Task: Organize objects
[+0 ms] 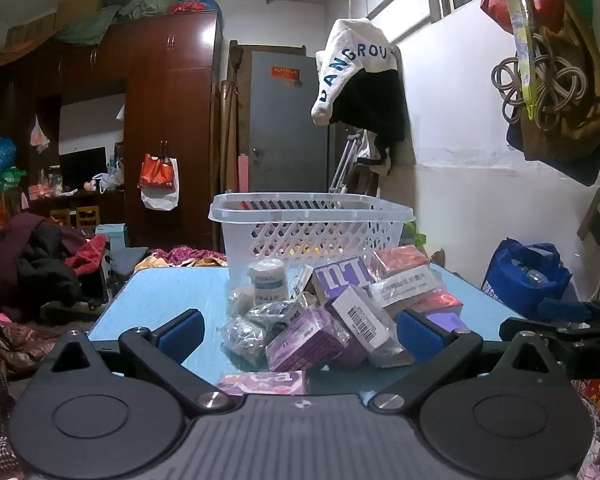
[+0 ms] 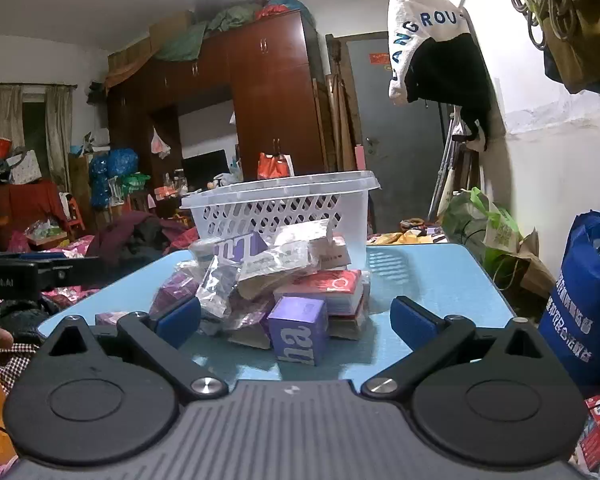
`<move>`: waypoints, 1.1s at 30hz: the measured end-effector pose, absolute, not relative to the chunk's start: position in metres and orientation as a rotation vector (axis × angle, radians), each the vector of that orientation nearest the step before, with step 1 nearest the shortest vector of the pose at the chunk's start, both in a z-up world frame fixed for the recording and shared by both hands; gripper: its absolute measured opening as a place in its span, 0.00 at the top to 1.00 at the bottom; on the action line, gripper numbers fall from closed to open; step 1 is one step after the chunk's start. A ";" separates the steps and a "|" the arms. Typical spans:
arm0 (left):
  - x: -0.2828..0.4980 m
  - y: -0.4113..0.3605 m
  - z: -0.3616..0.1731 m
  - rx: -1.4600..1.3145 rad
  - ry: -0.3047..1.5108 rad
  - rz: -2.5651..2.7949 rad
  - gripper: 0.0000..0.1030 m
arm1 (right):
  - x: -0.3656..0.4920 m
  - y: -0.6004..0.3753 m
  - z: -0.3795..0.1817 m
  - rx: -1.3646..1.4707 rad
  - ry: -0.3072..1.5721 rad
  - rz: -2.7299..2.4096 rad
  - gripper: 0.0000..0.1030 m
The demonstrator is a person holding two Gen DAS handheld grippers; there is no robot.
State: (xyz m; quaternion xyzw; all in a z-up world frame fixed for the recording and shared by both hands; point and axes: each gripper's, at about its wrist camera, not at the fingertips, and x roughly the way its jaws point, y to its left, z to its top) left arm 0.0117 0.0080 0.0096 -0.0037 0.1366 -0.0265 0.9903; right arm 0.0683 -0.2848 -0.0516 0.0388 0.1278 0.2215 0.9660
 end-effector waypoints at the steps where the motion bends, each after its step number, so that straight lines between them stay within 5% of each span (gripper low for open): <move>1: 0.012 0.009 0.010 -0.009 0.275 -0.054 0.00 | 0.068 -0.284 -0.051 0.080 0.258 0.450 0.00; 33: 0.008 0.017 0.007 -0.024 0.280 -0.086 0.00 | 0.068 -0.274 -0.053 0.051 0.267 0.448 0.00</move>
